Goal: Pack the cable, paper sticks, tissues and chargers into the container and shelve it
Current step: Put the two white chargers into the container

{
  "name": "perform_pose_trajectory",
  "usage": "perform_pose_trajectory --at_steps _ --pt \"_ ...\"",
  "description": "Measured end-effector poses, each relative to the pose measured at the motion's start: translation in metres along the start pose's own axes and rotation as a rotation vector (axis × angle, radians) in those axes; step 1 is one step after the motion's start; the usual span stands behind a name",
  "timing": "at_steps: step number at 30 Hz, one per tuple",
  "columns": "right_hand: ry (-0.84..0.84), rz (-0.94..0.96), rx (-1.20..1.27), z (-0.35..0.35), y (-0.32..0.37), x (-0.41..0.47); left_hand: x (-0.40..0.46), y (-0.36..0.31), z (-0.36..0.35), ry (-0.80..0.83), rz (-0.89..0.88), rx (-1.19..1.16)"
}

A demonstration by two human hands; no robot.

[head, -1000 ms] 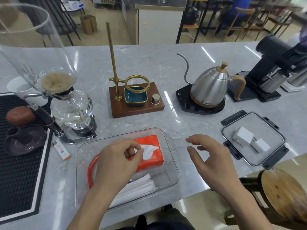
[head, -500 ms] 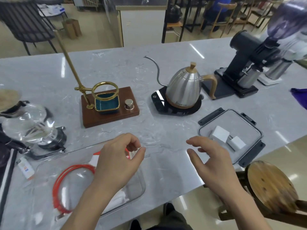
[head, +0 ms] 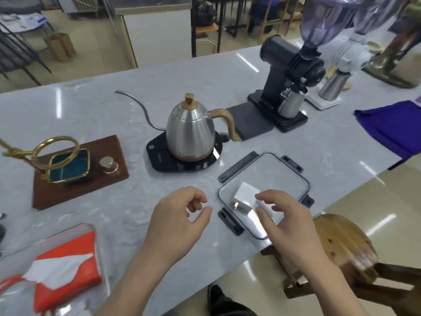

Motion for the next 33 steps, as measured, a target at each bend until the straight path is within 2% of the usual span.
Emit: perform_pose_trajectory --at_steps 14,24,33 --pt "0.1 -0.117 -0.146 0.007 -0.083 0.048 0.039 -0.006 -0.108 0.208 0.07 0.038" --pt "0.18 -0.103 -0.214 -0.014 -0.098 0.062 0.043 -0.003 -0.15 0.213 0.147 0.066" --pt "0.189 -0.075 -0.191 -0.021 -0.102 0.064 0.043 0.004 -0.159 0.202 0.153 0.111"
Point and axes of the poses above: each hand's wrist, its own x-axis towards the middle knuckle, its own z-axis out of the back of the hand, y = z × x, the point moved 1 cm from there along x, towards the middle knuckle, and after that the axes turned 11 degrees about -z, right-handed, at the moved point
